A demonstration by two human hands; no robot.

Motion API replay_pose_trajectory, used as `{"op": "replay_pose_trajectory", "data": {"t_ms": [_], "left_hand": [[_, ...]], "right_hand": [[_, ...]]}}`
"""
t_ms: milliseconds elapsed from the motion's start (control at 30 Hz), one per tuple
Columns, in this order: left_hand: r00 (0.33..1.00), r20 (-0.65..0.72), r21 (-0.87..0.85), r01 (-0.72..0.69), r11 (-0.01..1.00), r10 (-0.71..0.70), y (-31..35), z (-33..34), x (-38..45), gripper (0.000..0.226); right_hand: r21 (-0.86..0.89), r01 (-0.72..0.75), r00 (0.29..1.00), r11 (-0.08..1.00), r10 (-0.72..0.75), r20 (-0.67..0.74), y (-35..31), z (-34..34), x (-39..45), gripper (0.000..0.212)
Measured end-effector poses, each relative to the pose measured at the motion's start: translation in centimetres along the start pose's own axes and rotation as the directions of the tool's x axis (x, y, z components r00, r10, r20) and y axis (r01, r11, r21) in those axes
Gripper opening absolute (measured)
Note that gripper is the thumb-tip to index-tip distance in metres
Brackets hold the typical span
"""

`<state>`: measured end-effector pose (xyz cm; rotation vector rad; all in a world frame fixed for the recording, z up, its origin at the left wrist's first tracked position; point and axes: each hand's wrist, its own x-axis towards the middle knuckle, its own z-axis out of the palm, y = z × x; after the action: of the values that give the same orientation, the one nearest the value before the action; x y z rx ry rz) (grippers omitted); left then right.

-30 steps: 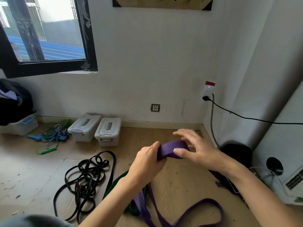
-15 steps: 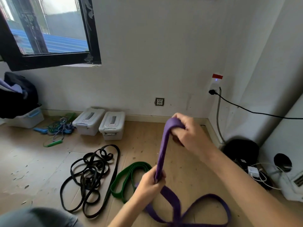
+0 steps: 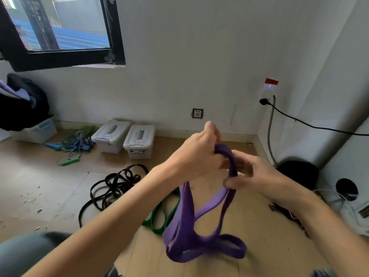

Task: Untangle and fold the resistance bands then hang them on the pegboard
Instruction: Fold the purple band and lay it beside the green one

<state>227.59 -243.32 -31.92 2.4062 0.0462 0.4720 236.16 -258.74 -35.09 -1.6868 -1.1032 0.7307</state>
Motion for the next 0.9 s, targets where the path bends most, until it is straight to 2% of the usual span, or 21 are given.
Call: {"op": "replay_pose_trajectory", "data": {"t_ms": [33,100,167,200,267,300,333,367,400,467,500,533,567,600,633,667,733,800,900], "left_hand": [[1.0,-0.004,0.004,0.004,1.0,-0.004,-0.1,0.2,-0.1,0.026],[0.999,-0.041,-0.02,0.006,1.0,-0.007,-1.2,0.4,-0.4,0.027],[0.999,-0.05,-0.148,0.01,0.989,-0.018,-3.0,1.6,-1.4,0.024],[0.999,-0.006,-0.222,0.045,0.974,-0.047,-4.1,2.9,-2.4,0.026],[0.974,0.183,-0.293,0.184,0.938,-0.133,-6.3,5.8,-4.9,0.033],[0.948,0.259,-0.303,0.261,0.917,-0.184,-7.2,6.7,-6.1,0.034],[0.936,0.263,-0.337,0.318,0.886,-0.236,-8.0,7.1,-6.6,0.032],[0.94,0.194,-0.409,0.338,0.848,-0.281,-8.5,6.9,-6.4,0.032],[0.944,0.083,-0.499,0.317,0.807,-0.319,-8.7,6.1,-5.8,0.033],[0.933,-0.126,-0.62,0.19,0.761,-0.336,-8.0,3.0,-4.0,0.032],[0.941,-0.185,-0.601,0.119,0.79,-0.282,-7.1,1.3,-3.0,0.03],[0.956,-0.205,-0.496,0.084,0.864,-0.211,-6.0,0.0,-2.2,0.028],[0.973,-0.185,-0.307,0.075,0.949,-0.137,-4.8,-0.6,-1.6,0.029],[0.987,-0.141,-0.101,0.068,0.993,-0.081,-3.7,-0.8,-1.1,0.032],[0.994,-0.094,0.048,0.06,0.997,-0.056,-2.6,-0.6,-0.7,0.035],[0.996,-0.063,0.083,0.066,0.994,-0.061,-1.8,-0.1,-0.5,0.036],[0.989,-0.072,-0.016,0.131,0.991,-0.132,-1.2,0.4,-0.6,0.034],[0.979,-0.113,-0.16,0.149,0.976,-0.169,-1.8,0.8,-1.1,0.03],[0.983,-0.053,-0.347,0.149,0.926,-0.178,-3.9,4.0,-3.7,0.02]], "right_hand": [[-0.086,0.005,1.0,0.996,-0.007,-0.025,-0.5,0.7,0.3,0.037],[-0.065,0.058,0.978,0.996,-0.07,-0.195,-1.8,1.7,1.1,0.011],[-0.012,0.166,0.935,0.986,-0.161,-0.315,-2.6,2.6,1.5,0.02],[0.056,0.221,0.917,0.974,-0.188,-0.351,-3.0,2.8,1.8,0.025],[0.318,0.328,0.899,0.89,-0.19,-0.395,-3.9,2.6,1.9,0.026],[0.388,0.365,0.894,0.846,-0.201,-0.401,-4.2,2.2,1.9,0.024],[0.371,0.376,0.892,0.849,-0.222,-0.395,-4.3,1.7,1.8,0.022],[0.262,0.343,0.901,0.902,-0.236,-0.365,-3.8,0.9,1.6,0.019],[0.1,0.264,0.926,0.959,-0.222,-0.305,-3.0,0.3,1.3,0.017],[-0.212,0.01,0.986,0.977,-0.045,-0.161,-1.1,-0.1,0.5,0.013],[-0.249,-0.099,0.99,0.963,0.071,-0.118,-0.1,0.0,0.1,0.026],[-0.185,-0.16,0.984,0.969,0.143,-0.102,0.7,0.4,-0.3,0.045],[-0.081,-0.166,0.983,0.983,0.159,-0.089,1.3,0.9,-0.4,0.062],[-0.007,-0.132,0.988,0.991,0.131,-0.082,1.4,1.5,-0.3,0.07],[0.008,-0.08,0.993,0.997,0.08,-0.082,1.3,2.1,-0.1,0.069],[-0.004,-0.03,0.994,1.0,0.029,-0.102,1.2,2.6,0.1,0.06],[-0.071,0.031,0.97,0.997,-0.047,-0.237,0.5,3.1,0.5,0.035],[-0.086,0.071,0.938,0.994,-0.096,-0.334,-0.5,2.8,0.9,0.02],[0.172,0.203,0.935,0.964,-0.138,-0.327,-2.1,2.8,1.1,0.012]]}}
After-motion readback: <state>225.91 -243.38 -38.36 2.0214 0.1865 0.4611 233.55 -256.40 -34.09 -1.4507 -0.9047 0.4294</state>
